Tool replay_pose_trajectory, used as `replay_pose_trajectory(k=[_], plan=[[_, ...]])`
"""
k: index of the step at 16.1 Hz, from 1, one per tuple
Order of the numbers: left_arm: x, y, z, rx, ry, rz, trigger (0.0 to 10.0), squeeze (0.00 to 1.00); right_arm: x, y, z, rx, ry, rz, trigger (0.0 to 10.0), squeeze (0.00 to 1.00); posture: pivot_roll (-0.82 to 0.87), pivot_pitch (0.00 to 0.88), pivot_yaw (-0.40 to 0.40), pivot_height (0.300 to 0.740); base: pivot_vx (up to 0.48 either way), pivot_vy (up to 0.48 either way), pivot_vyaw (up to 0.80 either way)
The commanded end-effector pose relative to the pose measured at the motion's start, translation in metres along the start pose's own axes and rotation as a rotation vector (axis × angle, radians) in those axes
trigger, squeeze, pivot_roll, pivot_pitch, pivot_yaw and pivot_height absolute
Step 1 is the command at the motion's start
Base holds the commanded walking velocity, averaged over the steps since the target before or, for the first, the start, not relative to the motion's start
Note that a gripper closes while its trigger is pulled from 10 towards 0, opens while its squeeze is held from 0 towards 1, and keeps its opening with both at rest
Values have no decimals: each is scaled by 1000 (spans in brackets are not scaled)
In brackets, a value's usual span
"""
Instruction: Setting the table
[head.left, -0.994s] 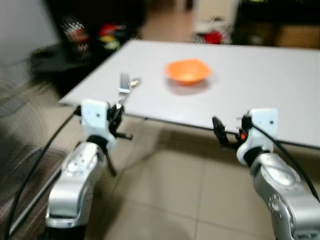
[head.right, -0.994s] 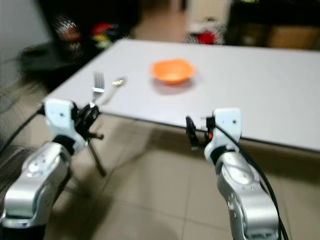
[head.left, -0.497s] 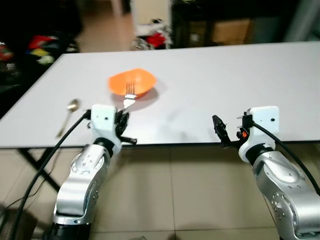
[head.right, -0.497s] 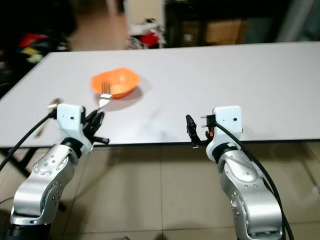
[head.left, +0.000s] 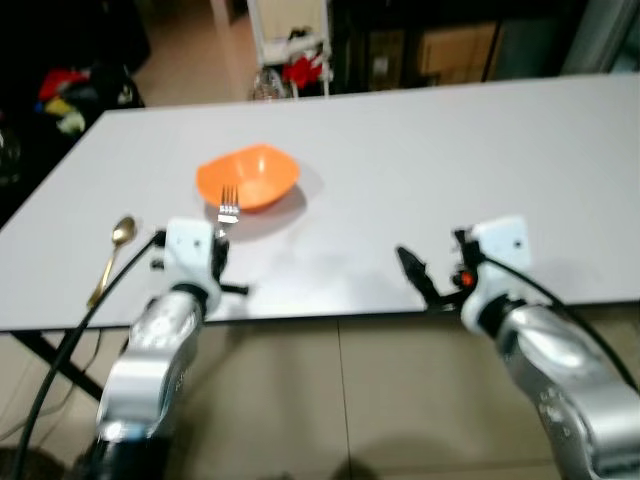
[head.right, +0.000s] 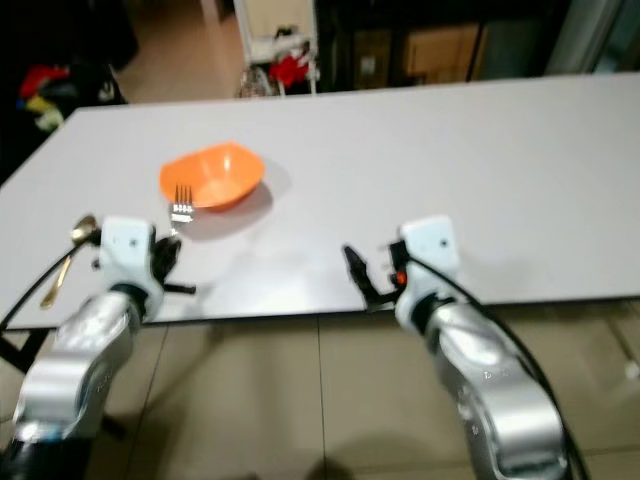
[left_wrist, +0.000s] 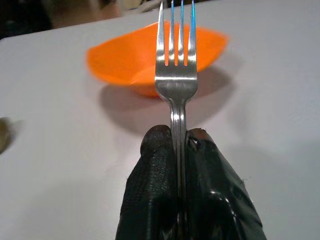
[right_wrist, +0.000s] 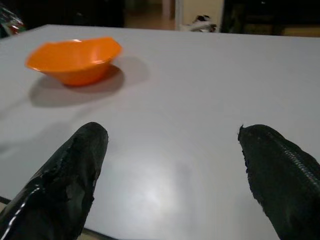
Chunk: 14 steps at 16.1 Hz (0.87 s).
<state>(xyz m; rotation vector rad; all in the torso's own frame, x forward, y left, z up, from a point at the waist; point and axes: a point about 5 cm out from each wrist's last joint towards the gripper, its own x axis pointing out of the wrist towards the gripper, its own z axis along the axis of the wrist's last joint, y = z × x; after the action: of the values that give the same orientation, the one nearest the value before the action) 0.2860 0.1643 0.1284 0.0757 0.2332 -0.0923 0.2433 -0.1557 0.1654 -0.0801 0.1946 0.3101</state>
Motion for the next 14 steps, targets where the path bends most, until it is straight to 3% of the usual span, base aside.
replay_pose_trajectory(k=[1, 3, 4, 6, 9, 14], plan=[[6, -2, 3, 12, 5, -19, 10000, 0, 1, 4, 3, 9, -11, 46, 10000, 0, -80, 0, 92, 740, 0, 0, 0], [20, -1, 3, -6, 47, -46, 10000, 0, 3, 4, 5, 0, -22, 77, 10000, 0, -80, 0, 91, 740, 0, 0, 0], [36, -2, 0, -10, 105, -65, 10000, 0, 4, 2, 6, -14, -19, 96, 10000, 0, -88, 0, 88, 740, 0, 0, 0], [54, -1, -7, -13, 186, -42, 10000, 0, 4, 2, 7, -39, -7, 130, 10000, 0, -107, 0, 97, 740, 0, 0, 0], [70, -4, -9, -82, 229, -30, 10000, 0, 1, 5, 7, -78, 15, 202, 10000, 0, -126, 0, 103, 740, 0, 0, 0], [88, -6, -15, -138, 302, 34, 10000, 0, -13, 16, 2, -42, 88, 400, 10000, 0, -138, 0, 102, 740, 0, 0, 0]])
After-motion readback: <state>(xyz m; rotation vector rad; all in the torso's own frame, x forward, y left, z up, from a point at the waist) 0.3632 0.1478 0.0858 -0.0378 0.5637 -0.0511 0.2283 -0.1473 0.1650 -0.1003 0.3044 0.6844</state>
